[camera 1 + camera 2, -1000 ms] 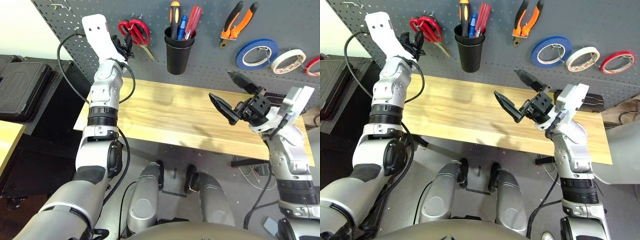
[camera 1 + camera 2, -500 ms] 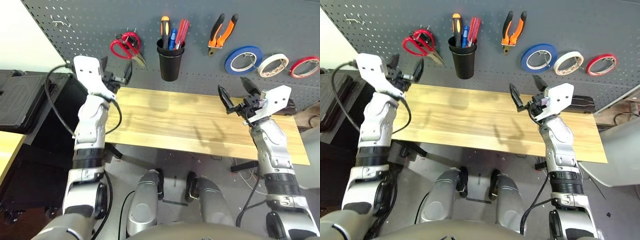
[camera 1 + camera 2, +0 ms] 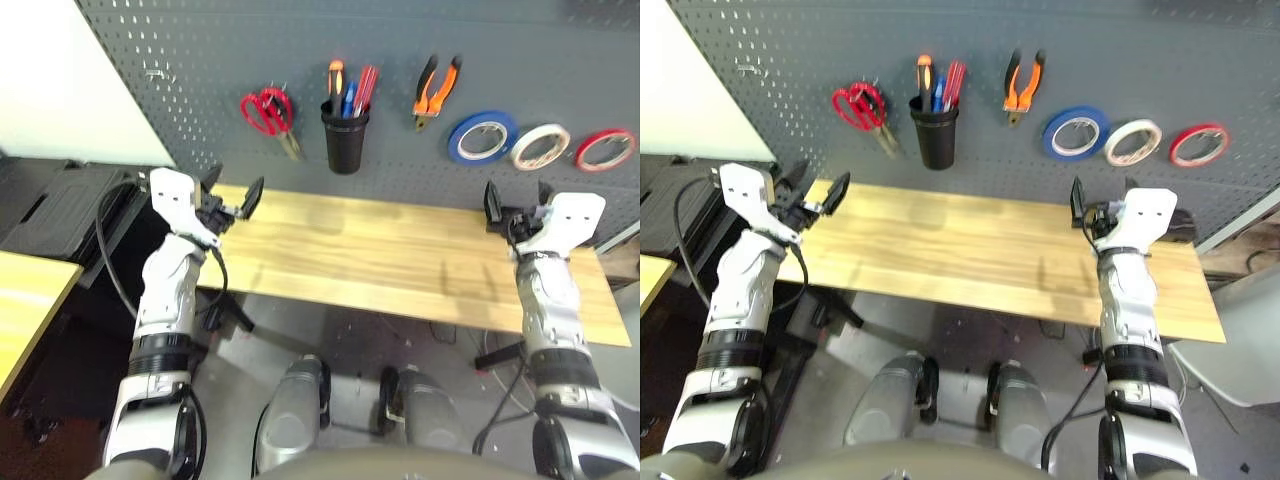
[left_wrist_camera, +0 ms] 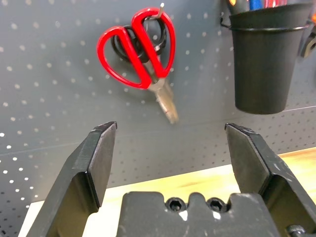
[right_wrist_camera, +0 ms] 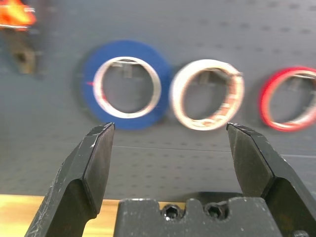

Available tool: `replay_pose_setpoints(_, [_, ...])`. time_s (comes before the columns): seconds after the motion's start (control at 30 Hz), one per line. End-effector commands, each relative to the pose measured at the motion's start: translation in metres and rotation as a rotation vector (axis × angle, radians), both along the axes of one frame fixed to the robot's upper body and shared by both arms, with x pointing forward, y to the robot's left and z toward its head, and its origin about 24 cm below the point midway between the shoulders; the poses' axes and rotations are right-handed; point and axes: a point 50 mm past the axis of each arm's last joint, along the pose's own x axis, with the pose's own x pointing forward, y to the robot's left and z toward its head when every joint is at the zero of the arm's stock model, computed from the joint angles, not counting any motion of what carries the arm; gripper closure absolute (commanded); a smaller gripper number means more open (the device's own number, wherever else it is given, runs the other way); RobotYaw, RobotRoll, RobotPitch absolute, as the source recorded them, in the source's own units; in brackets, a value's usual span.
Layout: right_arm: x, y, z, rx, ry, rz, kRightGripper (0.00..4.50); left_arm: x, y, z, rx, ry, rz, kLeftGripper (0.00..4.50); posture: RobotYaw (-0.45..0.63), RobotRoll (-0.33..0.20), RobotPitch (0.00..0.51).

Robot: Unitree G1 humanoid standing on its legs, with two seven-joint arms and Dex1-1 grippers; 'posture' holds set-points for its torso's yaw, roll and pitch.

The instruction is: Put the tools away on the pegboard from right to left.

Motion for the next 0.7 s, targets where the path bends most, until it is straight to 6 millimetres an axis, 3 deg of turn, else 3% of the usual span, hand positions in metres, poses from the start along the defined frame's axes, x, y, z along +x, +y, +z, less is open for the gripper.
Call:
replay_pose_setpoints(0.03, [-0.003, -0.014, -0.004, -0.002, 0.015, -0.067, 0.00, 0.004, 0.001, -0.001, 0.006, -0.003, -0.012, 0.02, 0.07, 0.000, 0.099])
replay_pose_setpoints(0.37, [0.000, -0.023, -0.002, -0.014, 0.013, -0.085, 0.00, 0.012, 0.004, 0.002, -0.012, -0.028, 0.024, 0.02, 0.06, 0.000, 0.118])
replay_pose_setpoints(0.7, [0.005, -0.021, -0.002, -0.014, 0.023, -0.070, 0.00, 0.008, 0.010, -0.004, -0.059, -0.030, 0.125, 0.02, 0.08, 0.000, 0.133])
